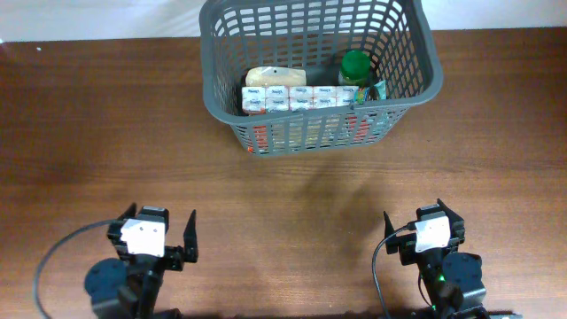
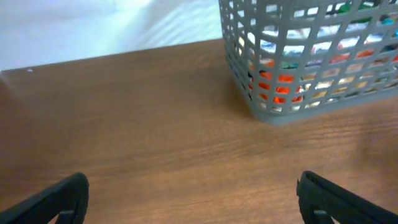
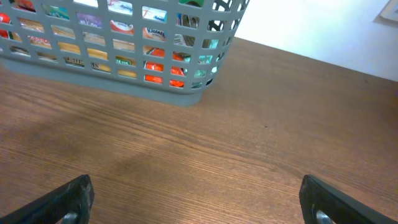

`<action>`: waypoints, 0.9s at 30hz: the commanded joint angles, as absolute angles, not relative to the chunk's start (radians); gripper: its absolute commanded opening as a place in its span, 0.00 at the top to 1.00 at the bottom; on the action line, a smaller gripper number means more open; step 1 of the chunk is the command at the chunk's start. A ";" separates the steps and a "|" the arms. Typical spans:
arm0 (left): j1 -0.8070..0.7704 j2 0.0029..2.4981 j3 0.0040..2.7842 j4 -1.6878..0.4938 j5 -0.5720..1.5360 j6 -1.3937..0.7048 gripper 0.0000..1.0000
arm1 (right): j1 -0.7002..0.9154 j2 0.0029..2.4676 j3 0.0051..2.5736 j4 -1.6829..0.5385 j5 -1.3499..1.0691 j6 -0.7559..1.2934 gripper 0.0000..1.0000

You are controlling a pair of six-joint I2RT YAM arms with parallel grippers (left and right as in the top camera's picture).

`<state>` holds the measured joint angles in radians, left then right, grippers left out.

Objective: Pack container

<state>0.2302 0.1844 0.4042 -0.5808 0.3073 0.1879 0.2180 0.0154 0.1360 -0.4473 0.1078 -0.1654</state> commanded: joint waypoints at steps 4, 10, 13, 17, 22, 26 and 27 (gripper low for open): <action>0.209 0.091 0.261 -0.506 0.325 0.139 0.01 | 0.223 0.003 0.129 -0.448 0.110 -0.168 0.01; 0.209 0.010 0.171 -0.500 0.321 0.108 0.01 | 0.222 0.003 0.129 -0.448 0.110 -0.168 0.01; 0.209 0.005 0.135 -0.468 0.318 0.097 0.01 | 0.223 0.003 0.129 -0.448 0.110 -0.168 0.01; 0.205 0.005 0.133 -0.460 0.310 0.098 0.01 | 0.223 0.003 0.129 -0.448 0.110 -0.168 0.01; 0.205 0.005 0.133 -0.460 0.310 0.098 0.01 | 0.223 0.003 0.129 -0.448 0.110 -0.168 0.01; 0.205 0.005 0.133 -0.460 0.310 0.098 0.01 | 0.223 0.003 0.129 -0.448 0.110 -0.168 0.01; 0.205 0.005 0.133 -0.460 0.310 0.098 0.01 | 0.223 0.003 0.129 -0.448 0.110 -0.168 0.01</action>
<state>0.2096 0.0166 0.1467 -0.4660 0.3103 0.1104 0.2180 0.0158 0.1360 -0.4473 0.1081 -0.1650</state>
